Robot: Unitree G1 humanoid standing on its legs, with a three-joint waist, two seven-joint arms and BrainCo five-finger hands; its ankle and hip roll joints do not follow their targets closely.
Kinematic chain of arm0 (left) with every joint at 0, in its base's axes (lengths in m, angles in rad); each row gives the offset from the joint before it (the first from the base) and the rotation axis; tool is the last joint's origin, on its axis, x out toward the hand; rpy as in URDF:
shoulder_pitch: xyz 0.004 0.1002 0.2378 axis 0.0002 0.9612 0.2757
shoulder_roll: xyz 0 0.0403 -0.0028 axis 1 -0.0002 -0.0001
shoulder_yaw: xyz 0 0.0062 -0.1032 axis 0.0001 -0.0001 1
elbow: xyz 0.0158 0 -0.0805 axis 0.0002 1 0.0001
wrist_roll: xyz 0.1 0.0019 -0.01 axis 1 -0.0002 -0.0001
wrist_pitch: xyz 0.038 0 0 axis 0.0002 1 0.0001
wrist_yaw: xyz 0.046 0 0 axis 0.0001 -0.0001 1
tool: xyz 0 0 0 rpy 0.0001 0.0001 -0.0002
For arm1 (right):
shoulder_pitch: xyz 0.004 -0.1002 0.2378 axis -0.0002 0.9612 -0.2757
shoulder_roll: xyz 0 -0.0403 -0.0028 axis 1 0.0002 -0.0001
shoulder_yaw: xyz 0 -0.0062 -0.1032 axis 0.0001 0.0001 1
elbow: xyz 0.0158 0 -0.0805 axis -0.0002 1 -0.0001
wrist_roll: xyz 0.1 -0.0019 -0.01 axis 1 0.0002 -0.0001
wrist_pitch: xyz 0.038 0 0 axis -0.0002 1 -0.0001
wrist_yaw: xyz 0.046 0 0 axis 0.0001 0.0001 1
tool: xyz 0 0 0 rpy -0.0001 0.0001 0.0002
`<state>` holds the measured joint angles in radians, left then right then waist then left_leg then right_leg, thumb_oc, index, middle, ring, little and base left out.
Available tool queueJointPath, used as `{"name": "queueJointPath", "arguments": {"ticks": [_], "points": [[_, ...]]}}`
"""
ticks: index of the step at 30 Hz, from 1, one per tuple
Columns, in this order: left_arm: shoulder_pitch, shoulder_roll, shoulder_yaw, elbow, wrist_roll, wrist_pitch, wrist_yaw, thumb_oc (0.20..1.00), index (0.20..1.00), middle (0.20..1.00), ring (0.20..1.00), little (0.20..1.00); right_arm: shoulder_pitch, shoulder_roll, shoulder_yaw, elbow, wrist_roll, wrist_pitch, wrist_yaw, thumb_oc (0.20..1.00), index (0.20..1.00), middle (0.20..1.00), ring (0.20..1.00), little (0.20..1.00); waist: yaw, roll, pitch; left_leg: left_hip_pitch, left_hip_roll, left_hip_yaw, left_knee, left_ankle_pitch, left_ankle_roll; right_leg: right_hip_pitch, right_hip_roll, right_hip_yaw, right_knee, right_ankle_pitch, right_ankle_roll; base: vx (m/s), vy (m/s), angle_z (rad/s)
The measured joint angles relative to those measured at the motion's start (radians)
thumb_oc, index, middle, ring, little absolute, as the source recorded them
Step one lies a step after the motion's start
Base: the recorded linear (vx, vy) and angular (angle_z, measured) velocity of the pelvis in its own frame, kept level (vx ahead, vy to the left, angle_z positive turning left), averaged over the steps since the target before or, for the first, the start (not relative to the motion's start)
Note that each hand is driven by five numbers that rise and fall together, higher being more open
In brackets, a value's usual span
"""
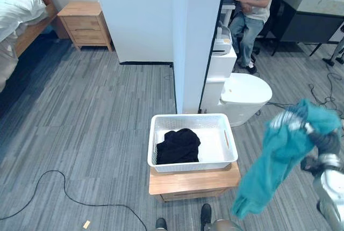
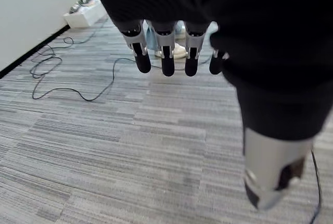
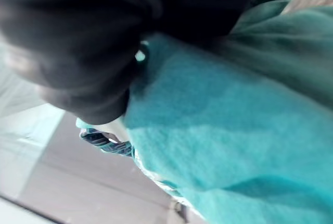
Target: Tidy up the quilt and then pick up the clothes from the bed and put them into the laundry hamper.
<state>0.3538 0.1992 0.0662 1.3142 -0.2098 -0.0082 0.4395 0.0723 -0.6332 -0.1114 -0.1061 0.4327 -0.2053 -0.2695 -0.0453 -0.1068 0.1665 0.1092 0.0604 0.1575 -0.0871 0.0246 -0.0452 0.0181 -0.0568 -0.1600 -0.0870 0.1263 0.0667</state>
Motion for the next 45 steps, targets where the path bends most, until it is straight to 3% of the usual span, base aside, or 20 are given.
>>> {"name": "queueJointPath", "arguments": {"ticks": [3, 5, 6, 7, 10, 13, 15, 18, 22, 28, 29, 30, 31, 35, 37, 41, 45], "points": [[-0.040, 0.007, -0.080, 0.001, 0.117, 0.009, -0.002, 1.000, 1.000, 1.000, 1.000, 1.000, -0.205, -0.071, 0.067, -0.026, -0.001, 0.099, 0.042, 0.200, 0.200, 0.200, 0.200, 0.200, 0.020, -0.030, -0.005, -0.003, 0.003, -0.001, 0.001, 0.003, -0.002, -0.005, 0.003, -0.001, 0.000, 0.005, 0.008, 0.03, -0.084, -0.02], [-0.094, 0.022, -0.105, 0.005, 0.121, 0.025, 0.023, 1.000, 1.000, 1.000, 1.000, 1.000, -0.443, -0.082, 0.267, 0.054, -0.012, 0.208, 0.059, 0.200, 0.200, 0.200, 0.200, 0.200, 0.054, -0.072, -0.009, -0.023, 0.013, -0.008, 0.019, 0.000, -0.006, -0.009, 0.008, -0.014, 0.000, 0.005, 0.008, 0.08, -0.165, 0.08], [-0.100, 0.027, -0.106, 0.005, 0.122, 0.030, 0.026, 1.000, 1.000, 1.000, 1.000, 1.000, -0.482, -0.081, 0.301, 0.084, -0.022, 0.220, 0.058, 0.200, 0.200, 0.200, 0.200, 0.200, 0.061, -0.077, -0.008, -0.024, 0.014, -0.008, 0.021, 0.000, -0.007, -0.009, 0.009, -0.014, 0.000, 0.005, 0.009, 0.04, -0.101, 0.07], [-0.129, 0.058, -0.109, 0.004, 0.132, 0.047, 0.030, 1.000, 1.000, 1.000, 1.000, 1.000, -0.593, -0.068, 0.394, 0.208, -0.041, 0.256, 0.057, 0.200, 0.200, 0.200, 0.200, 0.200, 0.090, -0.092, -0.007, -0.037, 0.021, -0.013, 0.037, -0.004, -0.014, -0.011, 0.014, -0.024, 0.000, 0.005, 0.009, 0.01, -0.061, 0.26], [-0.162, 0.135, -0.129, -0.013, 0.148, 0.071, 0.033, 1.000, 1.000, 1.000, 1.000, 1.000, -0.685, -0.010, 0.444, 0.420, -0.041, 0.303, 0.055, 0.200, 0.200, 0.200, 0.200, 0.200, 0.170, -0.131, -0.006, -0.058, 0.033, -0.040, 0.054, 0.005, -0.028, -0.019, 0.027, -0.054, 0.001, 0.005, 0.008, -0.05, -0.069, 0.28], [-0.178, 0.170, -0.159, -0.024, 0.144, 0.109, 0.027, 1.000, 1.000, 1.000, 1.000, 1.000, -0.790, 0.028, 0.499, 0.559, -0.041, 0.324, 0.057, 0.200, 0.200, 0.200, 0.200, 0.200, 0.188, -0.142, 0.012, -0.112, 0.035, -0.058, 0.088, -0.002, -0.030, -0.049, 0.025, -0.065, 0.006, 0.013, 0.008, -0.15, -0.057, 0.11], [-0.210, 0.184, -0.159, -0.033, 0.139, 0.118, 0.021, 1.000, 1.000, 1.000, 1.000, 1.000, -0.864, 0.028, 0.542, 0.609, -0.041, 0.344, 0.057, 0.200, 0.200, 0.200, 0.200, 0.200, 0.193, -0.151, 0.044, -0.148, 0.036, -0.064, 0.111, -0.003, -0.030, -0.070, 0.025, -0.073, 0.006, 0.025, 0.025, -0.12, -0.010, 0.14], [-0.248, 0.190, -0.159, -0.041, 0.131, 0.125, 0.019, 1.000, 1.000, 1.000, 1.000, 1.000, -0.920, 0.063, 0.572, 0.668, -0.042, 0.374, 0.054, 0.200, 0.200, 0.200, 0.200, 0.200, 0.201, -0.145, 0.095, -0.171, 0.036, -0.070, 0.121, -0.004, -0.036, -0.085, 0.024, -0.076, 0.006, 0.030, 0.027, -0.08, -0.005, 0.05], [-0.296, 0.186, -0.207, -0.063, 0.131, 0.125, 0.031, 1.000, 1.000, 1.000, 1.000, 1.000, -0.905, 0.114, 0.598, 0.834, -0.042, 0.426, 0.057, 0.200, 0.200, 0.200, 0.200, 0.200, 0.216, -0.144, 0.135, -0.197, 0.038, -0.088, 0.141, -0.010, -0.037, -0.092, 0.024, -0.092, 0.006, 0.022, 0.032, -0.07, -0.026, 0.11], [-0.338, 0.182, -0.237, -0.062, 0.094, 0.158, 0.039, 1.000, 1.000, 1.000, 1.000, 1.000, -0.824, 0.200, 0.635, 0.873, -0.079, 0.470, 0.065, 0.200, 0.200, 0.200, 0.200, 0.200, 0.207, -0.132, 0.157, -0.209, 0.037, -0.089, 0.146, -0.013, -0.033, -0.103, 0.025, -0.090, 0.006, 0.026, 0.026, -0.08, 0.012, -0.01], [-0.350, 0.179, -0.238, -0.062, 0.094, 0.161, 0.041, 1.000, 1.000, 1.000, 1.000, 1.000, -0.795, 0.229, 0.650, 0.873, -0.080, 0.488, 0.062, 0.423, 0.423, 0.423, 0.423, 0.423, 0.207, -0.128, 0.161, -0.210, 0.036, -0.087, 0.146, -0.014, -0.031, -0.104, 0.025, -0.088, 0.006, 0.027, 0.026, -0.08, 0.049, -0.03], [-0.358, 0.174, -0.243, -0.063, 0.094, 0.162, 0.043, 1.000, 1.000, 1.000, 1.000, 1.000, -0.770, 0.250, 0.668, 0.874, -0.082, 0.491, 0.059, 0.853, 0.853, 0.853, 0.853, 0.853, 0.207, -0.125, 0.163, -0.209, 0.034, -0.087, 0.145, -0.014, -0.030, -0.104, 0.024, -0.088, 0.006, 0.027, 0.025, -0.06, 0.064, -0.04], [-0.368, 0.164, -0.255, -0.065, 0.094, 0.165, 0.048, 1.000, 1.000, 1.000, 1.000, 1.000, -0.733, 0.288, 0.710, 0.879, -0.088, 0.494, 0.028, 1.000, 1.000, 1.000, 1.000, 1.000, 0.207, -0.122, 0.165, -0.206, 0.034, -0.087, 0.143, -0.015, -0.029, -0.104, 0.023, -0.084, 0.006, 0.027, 0.025, -0.02, 0.032, -0.04], [-0.407, 0.128, -0.268, -0.080, 0.093, 0.167, 0.067, 1.000, 1.000, 1.000, 1.000, 1.000, -0.679, 0.379, 0.749, 0.915, -0.089, 0.497, -0.027, 1.000, 1.000, 1.000, 1.000, 1.000, 0.206, -0.099, 0.181, -0.203, 0.030, -0.084, 0.139, -0.016, -0.026, -0.104, 0.017, -0.080, 0.006, 0.027, 0.025, -0.01, 0.011, -0.02], [-0.432, 0.132, -0.275, -0.081, 0.093, 0.168, 0.071, 1.000, 1.000, 1.000, 1.000, 1.000, -0.697, 0.376, 0.746, 0.909, -0.089, 0.467, -0.072, 1.000, 1.000, 1.000, 1.000, 1.000, 0.207, -0.096, 0.183, -0.204, 0.032, -0.084, 0.139, -0.016, -0.026, -0.104, 0.019, -0.080, 0.006, 0.027, 0.025, -0.03, -0.042, 0.00], [-0.438, 0.134, -0.273, -0.081, 0.094, 0.170, 0.072, 1.000, 1.000, 1.000, 1.000, 1.000, -0.760, 0.295, 0.700, 0.865, -0.081, 0.391, -0.122, 1.000, 1.000, 1.000, 1.000, 1.000, 0.203, -0.099, 0.181, -0.197, 0.035, -0.079, 0.138, -0.017, -0.027, -0.102, 0.024, -0.074, 0.006, 0.027, 0.026, 0.01, -0.019, -0.03], [-0.402, 0.136, -0.252, -0.083, 0.097, 0.185, 0.071, 1.000, 1.000, 1.000, 1.000, 1.000, -0.765, 0.170, 0.587, 0.657, -0.079, 0.331, -0.141, 1.000, 1.000, 1.000, 1.000, 1.000, 0.184, -0.116, 0.179, -0.159, 0.036, -0.055, 0.121, -0.017, -0.026, -0.086, 0.026, -0.052, 0.006, 0.029, 0.023, 0.08, 0.011, -0.15]]}}
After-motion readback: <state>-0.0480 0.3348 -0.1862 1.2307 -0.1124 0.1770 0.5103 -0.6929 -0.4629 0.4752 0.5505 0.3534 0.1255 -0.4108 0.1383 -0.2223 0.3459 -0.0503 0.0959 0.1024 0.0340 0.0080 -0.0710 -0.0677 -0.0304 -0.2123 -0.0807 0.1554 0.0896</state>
